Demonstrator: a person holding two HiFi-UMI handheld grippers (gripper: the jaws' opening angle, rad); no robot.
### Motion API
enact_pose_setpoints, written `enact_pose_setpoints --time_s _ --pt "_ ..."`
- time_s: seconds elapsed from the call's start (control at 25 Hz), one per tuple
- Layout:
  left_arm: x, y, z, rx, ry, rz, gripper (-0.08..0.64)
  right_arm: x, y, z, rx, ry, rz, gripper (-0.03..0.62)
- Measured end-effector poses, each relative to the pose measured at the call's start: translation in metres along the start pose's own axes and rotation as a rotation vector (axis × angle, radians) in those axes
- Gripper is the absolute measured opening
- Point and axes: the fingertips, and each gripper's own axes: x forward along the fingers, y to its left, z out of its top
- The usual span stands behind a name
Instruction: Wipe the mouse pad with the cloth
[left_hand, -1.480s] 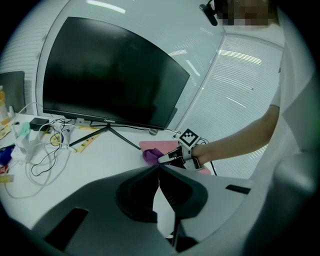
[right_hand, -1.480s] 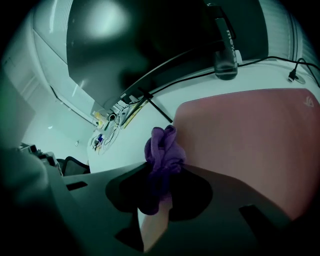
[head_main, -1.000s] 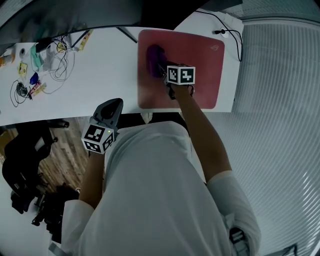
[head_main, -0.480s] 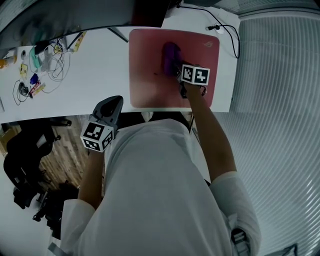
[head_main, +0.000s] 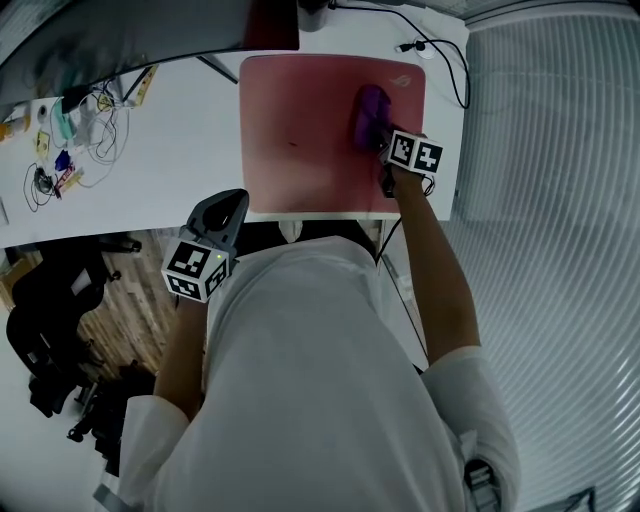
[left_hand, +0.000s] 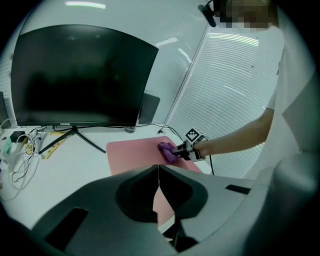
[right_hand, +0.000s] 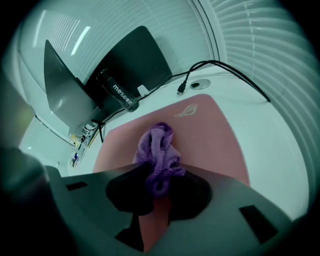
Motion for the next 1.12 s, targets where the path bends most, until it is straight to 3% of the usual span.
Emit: enact_pose_setpoints --time_s 0.4,1.12 --pt "0.023 -0.028 0.006 0.016 -0.007 -0.027 0.018 -0.034 -0.062 0.006 -0.009 -0.01 -0.095 0.112" --pt "0.069 -0.055 0.03 0.009 -0.024 -0.114 0.018 -0.079 -0.113 0.032 -0.106 -0.018 -0.2 0.112"
